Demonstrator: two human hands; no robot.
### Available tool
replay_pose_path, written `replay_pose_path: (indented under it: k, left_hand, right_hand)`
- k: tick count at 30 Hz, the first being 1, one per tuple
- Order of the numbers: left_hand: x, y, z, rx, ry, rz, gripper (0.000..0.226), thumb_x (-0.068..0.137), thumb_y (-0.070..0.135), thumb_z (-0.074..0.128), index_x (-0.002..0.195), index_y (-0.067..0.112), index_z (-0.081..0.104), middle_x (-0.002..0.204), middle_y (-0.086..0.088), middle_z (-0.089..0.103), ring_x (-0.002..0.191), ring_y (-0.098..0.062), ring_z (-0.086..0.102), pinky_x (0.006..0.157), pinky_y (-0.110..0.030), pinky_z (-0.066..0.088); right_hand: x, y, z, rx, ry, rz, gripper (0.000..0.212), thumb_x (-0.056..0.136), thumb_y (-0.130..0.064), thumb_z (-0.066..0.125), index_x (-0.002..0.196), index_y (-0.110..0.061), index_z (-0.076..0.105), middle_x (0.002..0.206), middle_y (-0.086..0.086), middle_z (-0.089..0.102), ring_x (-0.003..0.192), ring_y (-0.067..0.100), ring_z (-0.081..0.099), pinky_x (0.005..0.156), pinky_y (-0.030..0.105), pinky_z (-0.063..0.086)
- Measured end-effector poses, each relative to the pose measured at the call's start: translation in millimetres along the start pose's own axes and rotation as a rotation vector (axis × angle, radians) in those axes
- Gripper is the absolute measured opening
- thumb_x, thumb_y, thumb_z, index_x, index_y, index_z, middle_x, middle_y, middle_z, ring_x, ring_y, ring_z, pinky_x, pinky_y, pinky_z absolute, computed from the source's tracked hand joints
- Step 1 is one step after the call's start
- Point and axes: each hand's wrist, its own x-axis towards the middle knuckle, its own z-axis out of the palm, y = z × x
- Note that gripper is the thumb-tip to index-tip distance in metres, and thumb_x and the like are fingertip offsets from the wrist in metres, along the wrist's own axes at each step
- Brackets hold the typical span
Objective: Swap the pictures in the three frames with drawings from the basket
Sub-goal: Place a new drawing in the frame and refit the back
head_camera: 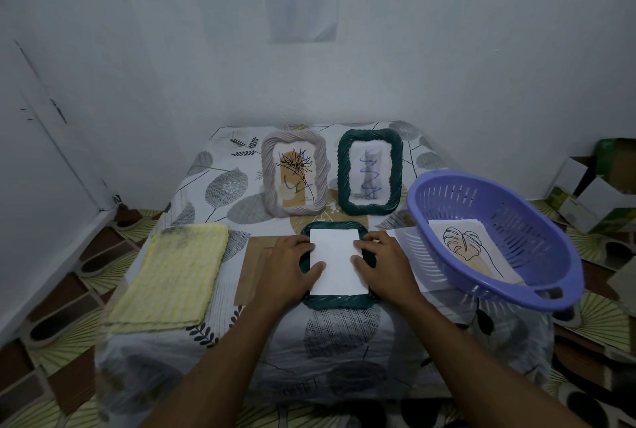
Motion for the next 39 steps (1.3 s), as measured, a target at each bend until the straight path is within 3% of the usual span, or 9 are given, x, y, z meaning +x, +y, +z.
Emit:
replay_pose_path:
  k: [12, 33, 36, 39]
  left_hand:
    - [-1, 3, -1, -0.008, 0.008, -0.002, 0.049, 0.085, 0.042, 0.065, 0.125, 0.015, 0.061, 0.130, 0.000, 0.058, 0.121, -0.014, 0.046, 0.100, -0.025, 0.033]
    - [2, 5, -6, -0.033, -0.069, -0.061, 0.049, 0.086, 0.043, 0.064, 0.126, 0.016, 0.059, 0.131, 0.000, 0.056, 0.119, -0.014, 0.046, 0.096, -0.022, 0.031]
    - [8, 7, -14, -0.122, -0.015, -0.097, 0.039, 0.087, 0.037, 0.065, 0.120, 0.017, 0.061, 0.124, 0.000, 0.060, 0.108, -0.014, 0.049, 0.088, -0.024, 0.037]
    - [10, 3, -25, -0.131, 0.078, -0.163, 0.035, 0.087, 0.031, 0.063, 0.117, 0.013, 0.063, 0.121, -0.003, 0.061, 0.110, -0.018, 0.050, 0.091, -0.027, 0.037]
  right_hand:
    - [0, 0, 0, 0.008, 0.010, 0.013, 0.039, 0.090, -0.029, 0.063, 0.124, -0.011, 0.064, 0.126, 0.003, 0.056, 0.115, 0.019, 0.050, 0.092, 0.023, 0.036]
    - [2, 0, -1, 0.008, 0.001, 0.023, 0.040, 0.088, -0.030, 0.066, 0.124, -0.012, 0.065, 0.128, 0.003, 0.056, 0.116, 0.019, 0.050, 0.096, 0.029, 0.040]
    - [1, 0, -1, 0.016, 0.000, 0.021, 0.040, 0.089, -0.030, 0.065, 0.124, -0.012, 0.065, 0.127, 0.004, 0.056, 0.116, 0.020, 0.050, 0.096, 0.029, 0.040]
    - [1, 0, -2, 0.030, 0.002, 0.017, 0.038, 0.089, -0.028, 0.065, 0.123, -0.010, 0.065, 0.126, 0.004, 0.056, 0.115, 0.020, 0.050, 0.095, 0.028, 0.039]
